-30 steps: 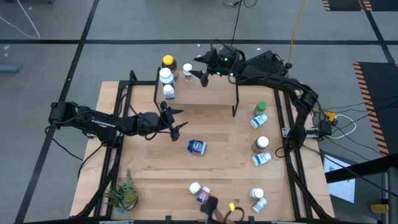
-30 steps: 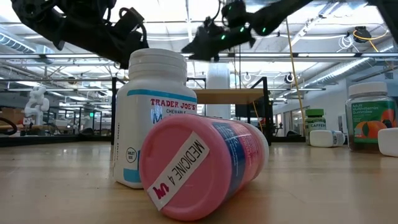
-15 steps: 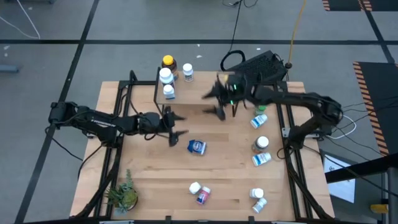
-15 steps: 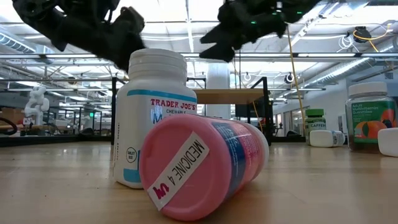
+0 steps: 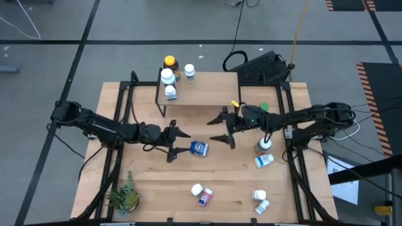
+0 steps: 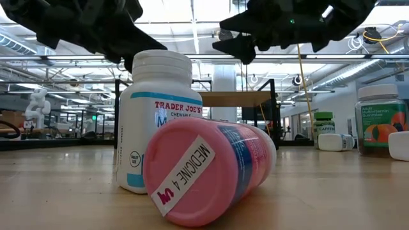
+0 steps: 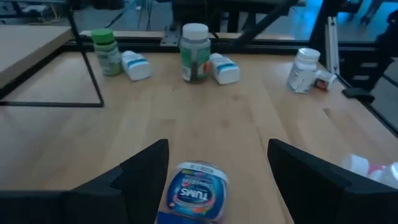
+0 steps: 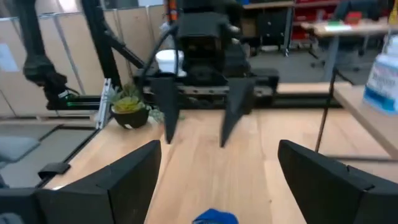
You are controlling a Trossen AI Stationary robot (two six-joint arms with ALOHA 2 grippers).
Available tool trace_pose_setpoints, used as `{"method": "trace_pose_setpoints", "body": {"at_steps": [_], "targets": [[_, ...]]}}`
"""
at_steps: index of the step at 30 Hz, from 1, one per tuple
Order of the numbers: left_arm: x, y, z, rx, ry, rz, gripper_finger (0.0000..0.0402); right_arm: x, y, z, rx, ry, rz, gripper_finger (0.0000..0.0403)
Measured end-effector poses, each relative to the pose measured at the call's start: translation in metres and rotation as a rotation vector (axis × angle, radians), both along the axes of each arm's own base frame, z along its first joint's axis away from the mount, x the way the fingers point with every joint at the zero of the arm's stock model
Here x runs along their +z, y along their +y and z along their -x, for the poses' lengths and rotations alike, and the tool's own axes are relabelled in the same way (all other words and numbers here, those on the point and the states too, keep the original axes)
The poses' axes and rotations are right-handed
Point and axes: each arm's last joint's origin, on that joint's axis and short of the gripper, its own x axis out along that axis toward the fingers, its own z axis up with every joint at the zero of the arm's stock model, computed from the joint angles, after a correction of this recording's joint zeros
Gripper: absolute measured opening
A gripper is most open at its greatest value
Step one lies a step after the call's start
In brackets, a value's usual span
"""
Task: Pick and place medicine bottles onto shelf by color
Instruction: Put the blue medicine bottle on the shelf
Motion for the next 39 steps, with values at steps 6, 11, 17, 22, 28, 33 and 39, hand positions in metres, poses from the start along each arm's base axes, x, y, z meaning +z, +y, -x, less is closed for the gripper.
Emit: {"method": "trace_pose_setpoints", "body": {"at_steps": [6,11,17,22,28,33,39], "targets": [[-0.006,-0.015,0.005,-0.016,0.064,-0.024,0.0274,-0.016,0.019,-0.012,0.012,0.109,-0.045,0.0316],[-0.021,-0.016,0.003,0.088,0.137,-0.002,0.0277,-0.03,0.029,-0.023,-0.137,0.28,-0.01,0.0315],[-0.044,-0.01,-0.007,0.191,0.234,0.234,0.0331,-0.027,0.031,-0.025,-0.186,0.329,-0.066,0.0315],[-0.063,-0.011,-0.012,0.178,0.31,0.295,0.0379,-0.043,0.041,-0.029,-0.2,0.394,-0.092,0.0315],[-0.083,-0.011,-0.018,0.218,0.335,0.285,0.0394,-0.083,0.041,-0.047,-0.251,0.517,-0.107,0.0315],[-0.097,-0.006,-0.023,0.3,0.364,0.279,0.0394,-0.093,0.024,-0.06,-0.314,0.545,-0.192,0.0315],[-0.106,0.0,-0.028,0.364,0.359,0.317,0.0394,-0.103,0.009,-0.061,-0.222,0.628,-0.416,0.0315]]}}
